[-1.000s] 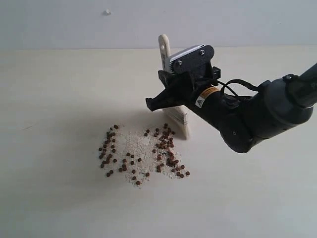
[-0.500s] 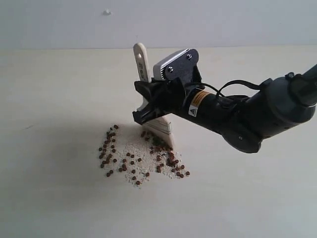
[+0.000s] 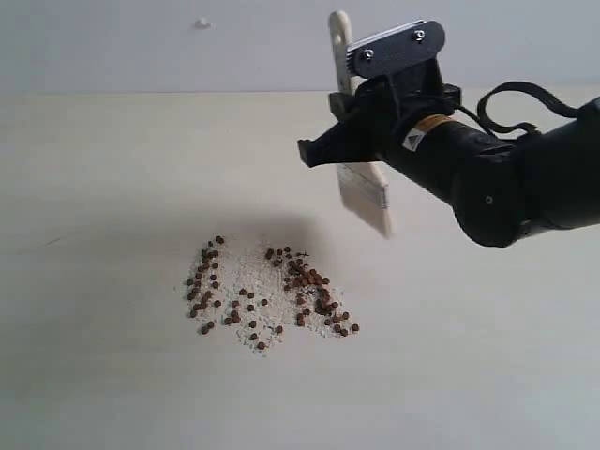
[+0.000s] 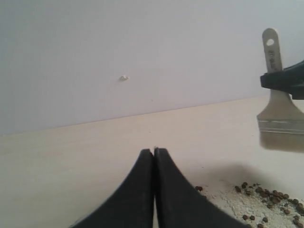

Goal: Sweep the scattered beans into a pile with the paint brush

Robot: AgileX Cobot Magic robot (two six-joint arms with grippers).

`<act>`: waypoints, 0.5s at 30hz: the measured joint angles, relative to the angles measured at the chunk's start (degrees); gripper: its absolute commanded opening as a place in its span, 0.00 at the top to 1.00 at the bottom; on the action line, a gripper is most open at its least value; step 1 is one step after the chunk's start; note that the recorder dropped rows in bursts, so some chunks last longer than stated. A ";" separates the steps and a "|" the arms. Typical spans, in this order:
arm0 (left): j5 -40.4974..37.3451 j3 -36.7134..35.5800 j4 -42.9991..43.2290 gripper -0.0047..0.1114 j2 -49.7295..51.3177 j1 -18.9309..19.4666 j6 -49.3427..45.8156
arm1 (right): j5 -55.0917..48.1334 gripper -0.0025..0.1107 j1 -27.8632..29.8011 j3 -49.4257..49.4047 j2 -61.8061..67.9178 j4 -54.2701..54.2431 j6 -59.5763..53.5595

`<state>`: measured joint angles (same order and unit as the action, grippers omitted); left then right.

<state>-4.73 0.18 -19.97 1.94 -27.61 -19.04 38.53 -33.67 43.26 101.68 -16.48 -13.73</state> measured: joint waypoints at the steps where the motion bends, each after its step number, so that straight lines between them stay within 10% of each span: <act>1: 0.00 0.00 0.00 0.96 0.00 0.00 0.00 | 0.00 0.98 -0.43 -1.23 -0.72 -4.29 -2.95; 15: 0.00 0.00 0.00 0.96 0.00 0.00 0.00 | 23.04 0.98 -25.58 -10.67 -1.58 -57.72 -24.66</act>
<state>-4.73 0.18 -19.97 1.94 -27.61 -19.04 61.57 -59.24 32.60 100.10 -74.20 -38.38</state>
